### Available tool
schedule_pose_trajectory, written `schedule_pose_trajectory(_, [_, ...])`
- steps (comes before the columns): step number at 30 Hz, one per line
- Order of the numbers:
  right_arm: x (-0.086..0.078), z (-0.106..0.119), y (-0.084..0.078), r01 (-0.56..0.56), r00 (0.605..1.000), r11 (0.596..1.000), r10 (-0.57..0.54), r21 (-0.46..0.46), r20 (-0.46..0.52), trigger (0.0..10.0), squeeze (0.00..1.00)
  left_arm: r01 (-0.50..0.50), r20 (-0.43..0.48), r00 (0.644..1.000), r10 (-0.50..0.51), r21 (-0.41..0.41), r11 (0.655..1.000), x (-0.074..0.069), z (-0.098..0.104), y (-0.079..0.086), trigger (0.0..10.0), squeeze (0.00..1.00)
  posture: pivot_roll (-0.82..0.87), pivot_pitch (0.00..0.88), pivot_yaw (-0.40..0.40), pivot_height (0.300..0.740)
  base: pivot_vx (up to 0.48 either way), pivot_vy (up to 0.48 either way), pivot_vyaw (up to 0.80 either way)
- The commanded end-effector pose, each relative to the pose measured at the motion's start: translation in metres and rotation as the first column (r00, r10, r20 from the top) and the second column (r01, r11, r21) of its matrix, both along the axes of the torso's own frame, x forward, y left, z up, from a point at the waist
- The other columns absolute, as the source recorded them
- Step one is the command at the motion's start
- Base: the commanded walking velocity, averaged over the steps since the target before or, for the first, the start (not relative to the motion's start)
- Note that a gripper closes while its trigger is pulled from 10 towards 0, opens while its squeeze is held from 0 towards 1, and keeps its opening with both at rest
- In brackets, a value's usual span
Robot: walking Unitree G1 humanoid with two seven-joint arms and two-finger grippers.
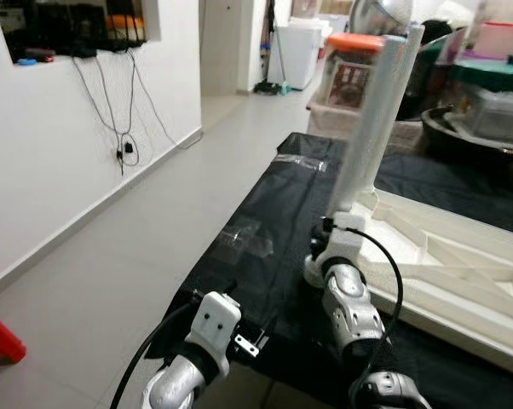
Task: Building children table
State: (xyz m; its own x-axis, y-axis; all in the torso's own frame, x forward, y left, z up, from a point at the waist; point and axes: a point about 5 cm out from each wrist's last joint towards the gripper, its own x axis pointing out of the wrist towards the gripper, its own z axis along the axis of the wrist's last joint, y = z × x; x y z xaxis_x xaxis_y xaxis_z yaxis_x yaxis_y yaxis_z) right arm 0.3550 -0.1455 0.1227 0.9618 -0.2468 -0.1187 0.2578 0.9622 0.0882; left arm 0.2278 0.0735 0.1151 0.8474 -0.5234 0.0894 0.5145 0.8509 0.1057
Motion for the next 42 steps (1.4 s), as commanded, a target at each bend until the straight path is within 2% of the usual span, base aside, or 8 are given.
schedule_pose_trajectory(1, [-0.005, -0.006, -0.006, 0.108, 0.993, 0.994, -0.108, -0.008, -0.035, 10.0, 0.0, 0.009, -0.005, 1.0, -0.009, 0.005, 1.0, 0.001, -0.001, -0.001, 10.0, 0.0, 0.14, 0.0, -0.079, 0.74, 0.0, 0.0, 0.0])
schedule_pose_trajectory(7, [-0.002, -0.003, 0.004, 0.165, 0.986, 0.986, -0.165, 0.015, -0.027, 10.0, 0.0, 0.008, -0.004, 1.0, -0.008, 0.005, 1.0, 0.001, -0.001, -0.001, 10.0, 0.0, 0.14, 0.0, -0.082, 0.74, 0.0, 0.0, 0.0])
schedule_pose_trajectory(9, [0.013, 0.011, 0.033, -0.228, 0.972, 0.968, 0.221, 0.103, 0.081, 10.0, 1.0, 0.005, -0.002, 1.0, -0.005, 0.005, 1.0, 0.002, -0.001, -0.001, 10.0, 0.0, 0.15, 0.0, -0.086, 0.74, 0.0, 0.0, 0.0])
schedule_pose_trajectory(15, [0.018, 0.019, 0.046, -0.538, 0.843, 0.832, 0.526, 0.139, 0.114, 10.0, 1.0, 0.005, -0.002, 1.0, -0.005, 0.004, 1.0, 0.002, -0.001, -0.001, 10.0, 0.0, 0.15, 0.0, -0.087, 0.74, 0.0, 0.0, 0.0])
schedule_pose_trajectory(16, [0.02, 0.02, 0.044, -0.627, 0.779, 0.77, 0.621, 0.12, 0.088, 10.0, 0.0, 0.004, -0.002, 1.0, -0.004, 0.003, 1.0, 0.002, -0.001, -0.001, 10.0, 0.0, 0.15, 0.0, -0.088, 0.74, 0.0, 0.0, 0.0])
schedule_pose_trajectory(32, [0.007, 0.028, 0.057, -0.989, 0.06, 0.06, 0.998, 0.132, -0.002, 9.8, 0.0, 0.005, -0.007, 1.0, -0.005, 0.009, 1.0, 0.003, -0.002, -0.002, 10.0, 0.0, 0.18, 0.0, -0.104, 0.74, 0.0, 0.0, 0.0])
schedule_pose_trajectory(33, [0.005, 0.026, 0.064, -0.988, 0.019, 0.018, 1.0, 0.153, 0.006, 0.0, 0.0, 0.004, -0.009, 1.0, -0.004, 0.009, 1.0, 0.003, -0.003, -0.002, 10.0, 0.0, 0.19, 0.0, -0.109, 0.74, 0.0, 0.0, 0.0])
schedule_pose_trajectory(42, [0.023, 0.016, 0.056, -0.863, 0.503, 0.501, 0.864, 0.063, 0.01, 0.0, 0.0, 0.001, -0.014, 1.0, -0.001, 0.003, 1.0, 0.002, -0.003, -0.002, 10.0, 0.0, 0.17, 0.0, -0.1, 0.74, 0.0, 0.0, 0.0])
